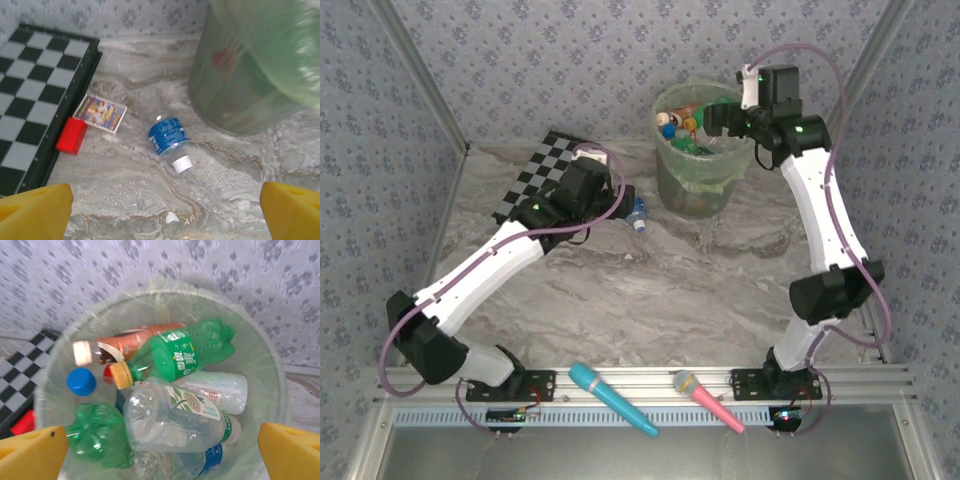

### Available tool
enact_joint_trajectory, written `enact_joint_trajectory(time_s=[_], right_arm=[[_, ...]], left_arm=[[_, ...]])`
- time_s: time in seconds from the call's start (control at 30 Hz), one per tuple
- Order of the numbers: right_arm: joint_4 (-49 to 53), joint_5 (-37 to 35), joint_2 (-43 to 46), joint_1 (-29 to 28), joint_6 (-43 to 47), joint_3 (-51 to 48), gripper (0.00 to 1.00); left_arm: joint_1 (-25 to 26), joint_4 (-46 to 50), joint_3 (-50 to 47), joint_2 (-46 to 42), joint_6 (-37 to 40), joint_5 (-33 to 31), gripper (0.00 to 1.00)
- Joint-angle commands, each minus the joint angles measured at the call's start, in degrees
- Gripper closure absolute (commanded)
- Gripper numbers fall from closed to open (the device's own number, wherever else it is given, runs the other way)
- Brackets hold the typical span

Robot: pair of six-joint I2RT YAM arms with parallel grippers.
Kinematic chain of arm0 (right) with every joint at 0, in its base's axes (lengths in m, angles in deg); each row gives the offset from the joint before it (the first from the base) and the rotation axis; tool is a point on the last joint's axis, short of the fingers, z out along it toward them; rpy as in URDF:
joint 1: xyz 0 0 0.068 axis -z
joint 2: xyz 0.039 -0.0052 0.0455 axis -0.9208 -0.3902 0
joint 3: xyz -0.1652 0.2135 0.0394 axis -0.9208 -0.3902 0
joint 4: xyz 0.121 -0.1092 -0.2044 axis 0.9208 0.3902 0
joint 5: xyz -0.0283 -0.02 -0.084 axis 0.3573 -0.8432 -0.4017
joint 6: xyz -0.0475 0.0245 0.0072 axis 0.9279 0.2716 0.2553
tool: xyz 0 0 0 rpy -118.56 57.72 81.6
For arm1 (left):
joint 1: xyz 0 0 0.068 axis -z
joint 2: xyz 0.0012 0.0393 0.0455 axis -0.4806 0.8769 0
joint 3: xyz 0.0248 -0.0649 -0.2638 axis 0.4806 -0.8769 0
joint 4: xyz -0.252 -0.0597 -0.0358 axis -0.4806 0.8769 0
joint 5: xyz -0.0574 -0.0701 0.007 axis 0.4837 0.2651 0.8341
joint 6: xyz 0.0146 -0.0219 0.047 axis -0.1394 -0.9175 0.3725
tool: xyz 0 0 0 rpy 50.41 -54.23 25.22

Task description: Put the plastic bottles in the bin

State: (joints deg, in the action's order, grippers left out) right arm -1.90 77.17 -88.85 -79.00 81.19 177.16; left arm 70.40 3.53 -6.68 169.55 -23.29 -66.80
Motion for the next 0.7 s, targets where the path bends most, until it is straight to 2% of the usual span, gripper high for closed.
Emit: enact_joint_trajectory(time_s=[0.0,0.17,0.3,0.67], right_arm=[[-4.68,3.18,5.82,0.28,-3.05,-3.72,0.0],[-8.98,4.12,11.41,0.6,-5.65,-9.66,0.0],[-10.92,3.73,14.63,0.8,-6.96,-13.54,0.0],[-10.25,2.32,21.26,-1.31,-6.03,-21.28,0.01]], left_arm=[[-0.72,-3.95,-1.63,2.46,-6.97,1.96,0.07],[-2.28,-7.88,-4.46,7.48,-15.75,3.07,0.13],[-2.97,-11.71,-5.98,11.56,-19.72,3.44,0.14],[-8.1,-13.55,-0.49,22.37,-20.44,11.46,0.09]])
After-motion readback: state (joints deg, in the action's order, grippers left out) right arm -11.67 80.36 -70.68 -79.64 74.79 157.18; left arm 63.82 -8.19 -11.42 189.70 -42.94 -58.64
